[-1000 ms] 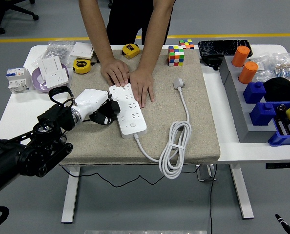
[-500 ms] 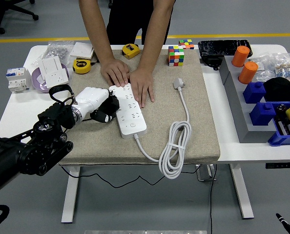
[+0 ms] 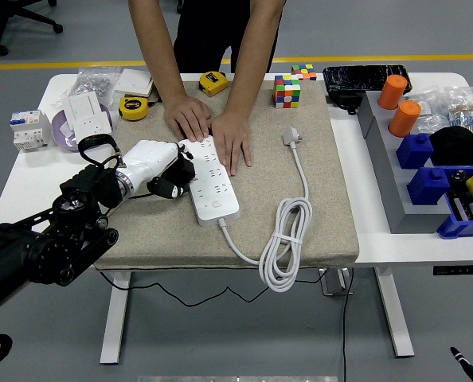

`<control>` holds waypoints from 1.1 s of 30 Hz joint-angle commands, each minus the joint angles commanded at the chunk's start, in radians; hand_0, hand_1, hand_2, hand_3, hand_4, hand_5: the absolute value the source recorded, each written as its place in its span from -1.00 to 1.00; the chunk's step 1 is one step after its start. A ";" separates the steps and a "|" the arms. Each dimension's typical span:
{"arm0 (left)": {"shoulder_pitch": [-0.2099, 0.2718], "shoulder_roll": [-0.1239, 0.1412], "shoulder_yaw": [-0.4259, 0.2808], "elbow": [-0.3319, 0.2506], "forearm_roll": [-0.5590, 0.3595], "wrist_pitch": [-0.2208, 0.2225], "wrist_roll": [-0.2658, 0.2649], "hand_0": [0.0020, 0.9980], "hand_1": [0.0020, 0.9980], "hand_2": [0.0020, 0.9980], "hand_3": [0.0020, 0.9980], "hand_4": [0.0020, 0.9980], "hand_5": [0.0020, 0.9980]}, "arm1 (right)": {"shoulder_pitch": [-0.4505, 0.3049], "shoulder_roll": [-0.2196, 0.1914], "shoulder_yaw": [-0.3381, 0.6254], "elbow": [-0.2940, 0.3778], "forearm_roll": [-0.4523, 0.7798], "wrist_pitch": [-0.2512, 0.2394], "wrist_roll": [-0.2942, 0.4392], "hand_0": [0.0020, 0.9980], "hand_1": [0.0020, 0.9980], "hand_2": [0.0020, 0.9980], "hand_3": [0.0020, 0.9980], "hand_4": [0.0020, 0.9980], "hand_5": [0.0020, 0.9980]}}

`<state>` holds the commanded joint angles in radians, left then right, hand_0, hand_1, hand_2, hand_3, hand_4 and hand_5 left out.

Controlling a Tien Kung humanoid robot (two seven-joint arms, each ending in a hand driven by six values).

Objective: Pick up the plug,place it near the board,insert it into the board,press the button

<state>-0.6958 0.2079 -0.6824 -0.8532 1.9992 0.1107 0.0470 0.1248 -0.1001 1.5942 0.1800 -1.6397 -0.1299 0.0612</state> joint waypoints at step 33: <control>0.573 -0.208 -0.561 -0.609 -0.686 0.125 -0.149 0.79 0.78 0.73 0.70 1.00 1.00 | -0.020 0.013 0.001 0.000 -0.012 0.001 0.005 0.81 0.77 0.67 0.71 1.00 1.00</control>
<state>-0.1232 0.0000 -1.2438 -1.4623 1.3132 0.2356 -0.1018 0.1046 -0.0867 1.5955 0.1800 -1.6513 -0.1292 0.0661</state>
